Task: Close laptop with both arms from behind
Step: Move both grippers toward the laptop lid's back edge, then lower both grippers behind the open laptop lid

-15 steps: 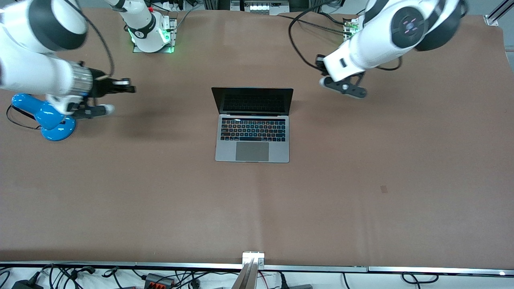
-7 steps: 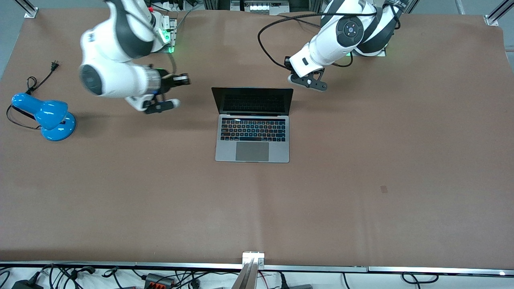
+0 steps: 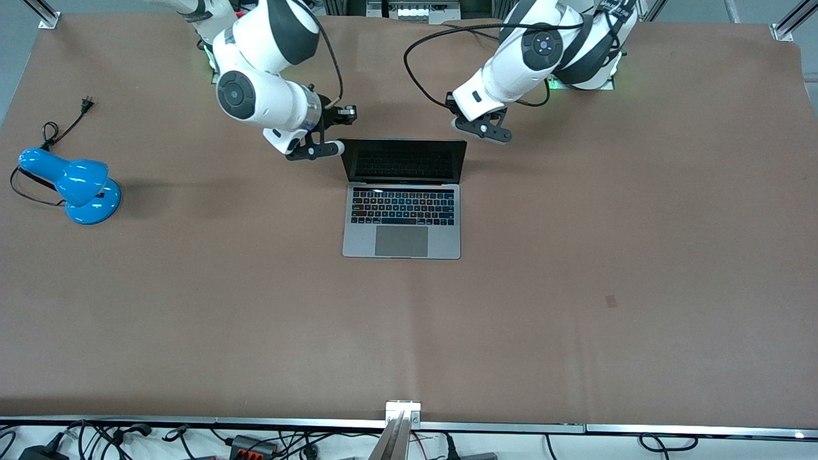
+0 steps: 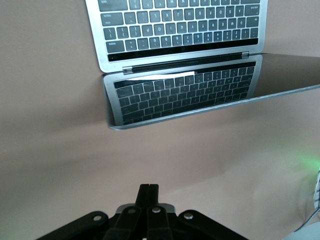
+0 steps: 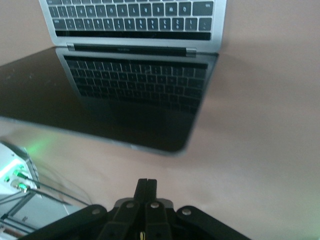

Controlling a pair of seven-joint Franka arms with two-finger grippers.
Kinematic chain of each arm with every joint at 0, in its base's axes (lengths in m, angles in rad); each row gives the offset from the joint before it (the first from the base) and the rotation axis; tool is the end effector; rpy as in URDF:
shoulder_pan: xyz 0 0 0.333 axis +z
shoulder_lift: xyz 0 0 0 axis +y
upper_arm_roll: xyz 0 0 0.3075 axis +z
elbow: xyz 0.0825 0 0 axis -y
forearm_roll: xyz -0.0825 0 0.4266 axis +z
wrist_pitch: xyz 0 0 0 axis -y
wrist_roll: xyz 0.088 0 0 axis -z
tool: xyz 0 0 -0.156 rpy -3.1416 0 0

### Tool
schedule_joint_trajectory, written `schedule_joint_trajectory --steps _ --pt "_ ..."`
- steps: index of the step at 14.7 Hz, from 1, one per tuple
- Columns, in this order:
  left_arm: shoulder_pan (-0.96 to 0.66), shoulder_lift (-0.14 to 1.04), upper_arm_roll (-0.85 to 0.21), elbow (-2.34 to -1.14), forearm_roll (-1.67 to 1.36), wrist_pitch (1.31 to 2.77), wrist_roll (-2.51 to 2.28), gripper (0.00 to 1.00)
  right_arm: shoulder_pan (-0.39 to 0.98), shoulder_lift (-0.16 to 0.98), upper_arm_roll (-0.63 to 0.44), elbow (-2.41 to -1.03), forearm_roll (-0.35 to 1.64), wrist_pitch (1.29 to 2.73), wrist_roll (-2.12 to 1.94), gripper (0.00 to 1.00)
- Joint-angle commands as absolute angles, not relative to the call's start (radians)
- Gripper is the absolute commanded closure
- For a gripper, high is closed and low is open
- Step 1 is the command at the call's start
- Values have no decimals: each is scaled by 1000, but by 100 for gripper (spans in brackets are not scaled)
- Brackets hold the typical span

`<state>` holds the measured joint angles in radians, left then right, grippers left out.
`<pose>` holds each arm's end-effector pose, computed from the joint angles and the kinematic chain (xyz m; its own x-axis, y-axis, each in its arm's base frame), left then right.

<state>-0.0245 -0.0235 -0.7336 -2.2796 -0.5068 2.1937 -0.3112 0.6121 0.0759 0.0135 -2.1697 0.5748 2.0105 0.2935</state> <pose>0.3687 -0.3982 0.2785 0.9604 -0.1643 -0.2249 -0.0905 -0.9477 0.3060 0.4127 0.3677 0.2721 0.9135 0.0875 -0.3974 -0.0506 -0.9446 -0.3243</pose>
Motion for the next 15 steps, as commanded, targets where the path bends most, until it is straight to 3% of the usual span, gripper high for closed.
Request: schedule_joint_trajectory --steps 1,4,8,15 --pt "-11 0 -753 -2284 -531 2221 -314 100 632 106 3 -2171 601 2080 307 100" --pt "-11 14 -753 -2284 -531 2229 -314 100 630 121 3 -2158 601 2114 319 100" --pt "-2 96 -773 -2283 -529 2357 -307 100 629 130 2 -2135 600 2129 342 100" --pt "40 115 -765 -2220 -515 2353 -310 100 621 198 0 -2071 598 2152 341 100"
